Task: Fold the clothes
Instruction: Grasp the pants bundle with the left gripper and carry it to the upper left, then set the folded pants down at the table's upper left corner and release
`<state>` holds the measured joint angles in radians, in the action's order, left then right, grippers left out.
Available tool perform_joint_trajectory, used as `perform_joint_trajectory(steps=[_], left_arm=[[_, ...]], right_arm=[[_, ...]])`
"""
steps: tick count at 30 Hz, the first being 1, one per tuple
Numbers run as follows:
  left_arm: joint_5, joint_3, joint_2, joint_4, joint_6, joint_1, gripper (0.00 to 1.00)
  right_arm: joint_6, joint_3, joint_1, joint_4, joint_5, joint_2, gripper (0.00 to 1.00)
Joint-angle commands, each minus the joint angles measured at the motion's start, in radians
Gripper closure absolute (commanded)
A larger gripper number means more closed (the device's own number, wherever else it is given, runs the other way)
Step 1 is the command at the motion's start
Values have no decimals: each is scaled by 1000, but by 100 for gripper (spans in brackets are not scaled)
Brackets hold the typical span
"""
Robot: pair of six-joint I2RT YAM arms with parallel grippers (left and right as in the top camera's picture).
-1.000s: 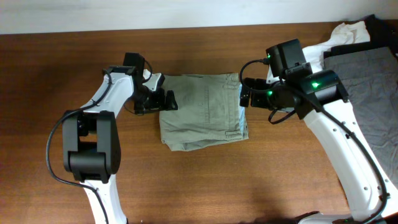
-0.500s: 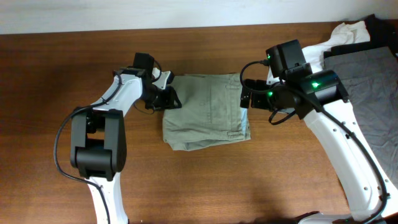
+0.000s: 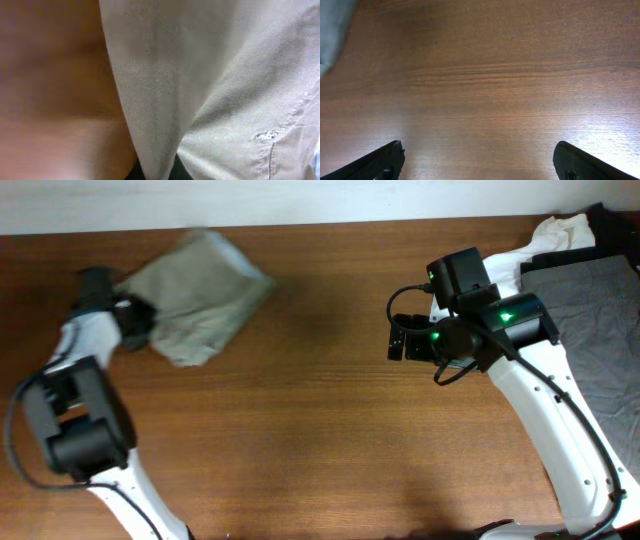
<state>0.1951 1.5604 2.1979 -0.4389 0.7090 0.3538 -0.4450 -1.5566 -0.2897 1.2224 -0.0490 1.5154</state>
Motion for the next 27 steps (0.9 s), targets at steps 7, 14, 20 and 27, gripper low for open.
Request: perform_joint_trajectory(steps=[7, 14, 20, 27], left_arm=[[-68, -7, 13, -40, 169, 304, 94], [-61, -10, 14, 6, 354, 214, 99], [-61, -10, 106, 199, 397, 133, 95], [-61, -9, 166, 259, 308, 138, 76]], right_arm=[[2, 5, 3, -20, 9, 29, 1], [2, 5, 3, -11, 8, 29, 1], [2, 5, 3, 40, 9, 29, 1], [2, 5, 3, 56, 9, 29, 1]])
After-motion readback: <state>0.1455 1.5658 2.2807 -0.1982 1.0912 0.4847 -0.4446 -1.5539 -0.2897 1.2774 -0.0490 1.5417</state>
